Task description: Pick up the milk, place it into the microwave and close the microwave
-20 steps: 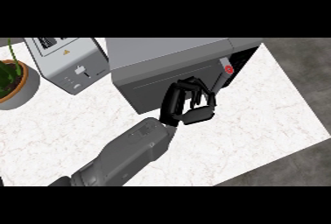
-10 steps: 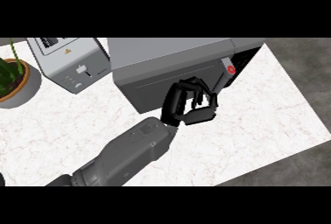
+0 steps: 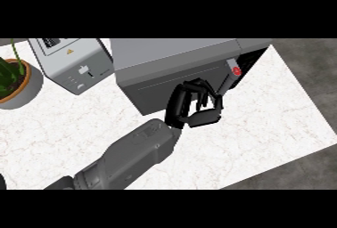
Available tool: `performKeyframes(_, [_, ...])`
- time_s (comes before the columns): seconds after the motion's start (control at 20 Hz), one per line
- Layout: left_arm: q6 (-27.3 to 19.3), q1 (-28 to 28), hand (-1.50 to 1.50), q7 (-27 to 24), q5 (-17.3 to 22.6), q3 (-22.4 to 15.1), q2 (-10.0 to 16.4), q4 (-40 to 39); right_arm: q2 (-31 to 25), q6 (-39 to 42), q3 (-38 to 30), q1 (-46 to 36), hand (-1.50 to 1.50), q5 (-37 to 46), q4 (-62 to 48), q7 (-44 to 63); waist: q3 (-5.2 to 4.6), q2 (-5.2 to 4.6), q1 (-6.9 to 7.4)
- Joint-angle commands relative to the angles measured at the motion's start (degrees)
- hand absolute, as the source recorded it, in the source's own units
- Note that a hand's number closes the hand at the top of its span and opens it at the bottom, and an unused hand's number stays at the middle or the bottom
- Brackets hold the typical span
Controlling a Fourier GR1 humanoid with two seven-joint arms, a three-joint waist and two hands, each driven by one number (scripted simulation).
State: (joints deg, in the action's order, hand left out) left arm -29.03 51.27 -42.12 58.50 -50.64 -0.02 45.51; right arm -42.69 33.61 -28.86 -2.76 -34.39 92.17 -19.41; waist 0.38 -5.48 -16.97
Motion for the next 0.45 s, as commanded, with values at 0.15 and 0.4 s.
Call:
performKeyframes(0.15, [0.34,5.7,1.5,1.4,2.16,2.23,0.02,-4.61,-1.69,2.68,-0.49,-1.61,-1.5,-1.79,-3.58,-0.42,-0.06,-0.61,-0.98])
performKeyframes(0.4, [0.4,5.46,1.5,0.7,3.06,1.36,0.02,-5.11,-3.41,3.18,-1.12,-3.17,-1.5,-2.31,-5.53,-0.04,-0.23,-0.61,-0.74])
